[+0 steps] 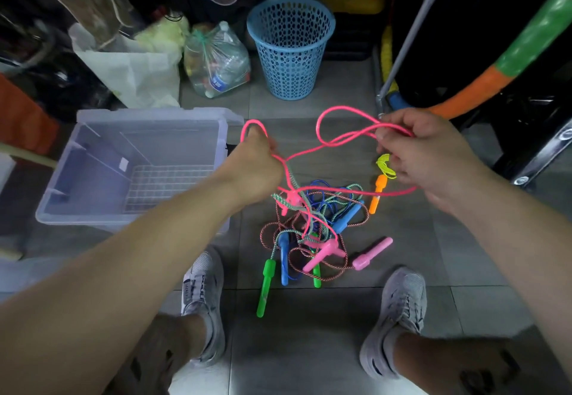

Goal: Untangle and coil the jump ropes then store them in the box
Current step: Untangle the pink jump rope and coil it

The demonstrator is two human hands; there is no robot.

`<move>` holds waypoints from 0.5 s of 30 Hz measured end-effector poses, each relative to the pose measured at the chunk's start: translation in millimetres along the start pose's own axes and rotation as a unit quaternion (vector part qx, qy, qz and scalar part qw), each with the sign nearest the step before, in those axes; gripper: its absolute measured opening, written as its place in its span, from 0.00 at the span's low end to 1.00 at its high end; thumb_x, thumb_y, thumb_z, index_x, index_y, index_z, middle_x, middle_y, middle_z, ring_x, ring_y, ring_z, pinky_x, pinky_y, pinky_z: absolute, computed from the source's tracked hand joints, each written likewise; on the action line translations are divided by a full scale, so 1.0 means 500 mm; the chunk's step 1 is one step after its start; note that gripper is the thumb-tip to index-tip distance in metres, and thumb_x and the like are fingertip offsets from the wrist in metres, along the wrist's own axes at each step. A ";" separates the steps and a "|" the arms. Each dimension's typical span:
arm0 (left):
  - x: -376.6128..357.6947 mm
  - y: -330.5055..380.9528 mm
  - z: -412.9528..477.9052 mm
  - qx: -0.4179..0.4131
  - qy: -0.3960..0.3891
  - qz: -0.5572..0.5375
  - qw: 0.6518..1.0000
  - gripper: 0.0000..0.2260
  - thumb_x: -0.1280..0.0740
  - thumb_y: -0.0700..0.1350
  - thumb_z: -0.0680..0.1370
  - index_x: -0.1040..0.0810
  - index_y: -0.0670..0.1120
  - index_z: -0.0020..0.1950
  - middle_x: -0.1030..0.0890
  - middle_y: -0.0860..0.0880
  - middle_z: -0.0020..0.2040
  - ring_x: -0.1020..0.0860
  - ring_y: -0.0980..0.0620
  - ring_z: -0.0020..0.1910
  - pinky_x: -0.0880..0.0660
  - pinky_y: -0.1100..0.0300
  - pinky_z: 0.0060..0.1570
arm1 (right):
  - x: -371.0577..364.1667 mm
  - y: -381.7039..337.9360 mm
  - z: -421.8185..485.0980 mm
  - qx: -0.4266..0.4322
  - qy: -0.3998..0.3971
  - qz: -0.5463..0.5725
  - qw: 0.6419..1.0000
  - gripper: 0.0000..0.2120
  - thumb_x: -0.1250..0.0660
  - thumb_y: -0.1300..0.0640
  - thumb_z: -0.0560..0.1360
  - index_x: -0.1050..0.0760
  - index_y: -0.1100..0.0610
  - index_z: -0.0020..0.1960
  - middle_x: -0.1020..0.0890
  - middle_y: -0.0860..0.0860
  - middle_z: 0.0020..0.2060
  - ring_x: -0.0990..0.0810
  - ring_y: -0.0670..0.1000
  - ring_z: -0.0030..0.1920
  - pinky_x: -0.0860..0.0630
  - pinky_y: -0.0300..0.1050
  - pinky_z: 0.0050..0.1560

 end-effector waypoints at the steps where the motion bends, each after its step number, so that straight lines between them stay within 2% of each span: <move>1: 0.005 0.004 -0.002 -0.013 0.011 0.008 1.000 0.08 0.41 0.35 0.76 0.34 0.43 0.54 0.24 0.44 0.48 0.26 0.47 0.39 0.28 0.57 0.32 | 0.011 -0.009 0.002 0.024 0.016 -0.087 0.996 0.06 0.35 0.58 0.80 0.22 0.52 0.45 0.21 0.48 0.32 0.31 0.41 0.23 0.35 0.38 0.27; 3: 0.014 0.005 0.000 -0.024 0.025 0.030 0.999 0.10 0.43 0.33 0.75 0.34 0.41 0.55 0.24 0.43 0.48 0.28 0.46 0.39 0.30 0.56 0.33 | 0.035 -0.017 0.007 0.036 0.044 -0.206 0.977 0.07 0.35 0.55 0.79 0.21 0.54 0.43 0.19 0.49 0.31 0.28 0.41 0.24 0.32 0.41 0.30; 4: 0.019 0.002 0.002 -0.023 0.031 0.048 0.998 0.09 0.43 0.33 0.75 0.35 0.41 0.54 0.25 0.42 0.45 0.29 0.46 0.37 0.31 0.56 0.32 | 0.045 -0.009 0.010 0.014 0.042 -0.209 0.977 0.08 0.35 0.54 0.78 0.21 0.54 0.42 0.19 0.50 0.31 0.29 0.42 0.22 0.33 0.40 0.28; 7: 0.018 -0.004 0.006 -0.022 0.022 0.100 0.994 0.09 0.42 0.30 0.73 0.34 0.43 0.47 0.30 0.45 0.37 0.33 0.46 0.33 0.36 0.59 0.29 | 0.037 0.037 0.010 -0.107 -0.042 -0.055 0.992 0.09 0.35 0.58 0.77 0.23 0.58 0.39 0.22 0.55 0.30 0.38 0.46 0.18 0.44 0.32 0.21; 9: 0.001 0.000 0.006 -0.042 0.001 0.137 0.990 0.12 0.38 0.29 0.70 0.32 0.44 0.44 0.28 0.47 0.36 0.30 0.46 0.34 0.32 0.57 0.29 | 0.011 0.044 -0.001 -0.147 -0.107 0.050 0.982 0.11 0.37 0.61 0.78 0.23 0.60 0.38 0.25 0.56 0.30 0.41 0.45 0.18 0.48 0.29 0.20; 11: -0.022 -0.002 0.008 -0.055 -0.027 0.184 0.981 0.11 0.36 0.29 0.70 0.31 0.44 0.42 0.25 0.46 0.39 0.23 0.43 0.39 0.27 0.53 0.34 | -0.005 0.027 -0.006 -0.133 -0.146 0.125 0.972 0.15 0.39 0.63 0.79 0.21 0.57 0.35 0.25 0.55 0.30 0.40 0.44 0.18 0.50 0.29 0.20; 12: -0.035 -0.007 0.009 -0.055 -0.046 0.195 0.978 0.10 0.36 0.29 0.71 0.31 0.44 0.41 0.25 0.46 0.41 0.21 0.42 0.42 0.27 0.55 0.36 | -0.008 0.017 -0.005 -0.119 -0.153 0.153 0.969 0.17 0.40 0.63 0.79 0.20 0.56 0.35 0.25 0.54 0.31 0.39 0.44 0.19 0.51 0.30 0.20; 15: -0.054 -0.025 0.005 -0.041 -0.081 0.189 0.978 0.10 0.36 0.34 0.75 0.24 0.49 0.48 0.21 0.47 0.51 0.20 0.45 0.49 0.28 0.60 0.43 | 0.000 0.002 0.001 -0.089 -0.133 0.191 0.968 0.12 0.41 0.63 0.80 0.20 0.58 0.43 0.23 0.54 0.33 0.34 0.45 0.22 0.48 0.31 0.18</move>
Point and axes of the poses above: each hand's wrist, its own z-axis towards the middle knuckle, its own x-axis out of the back of the hand, y = z × x, the point moved 9 cm from there along z, towards the middle knuckle
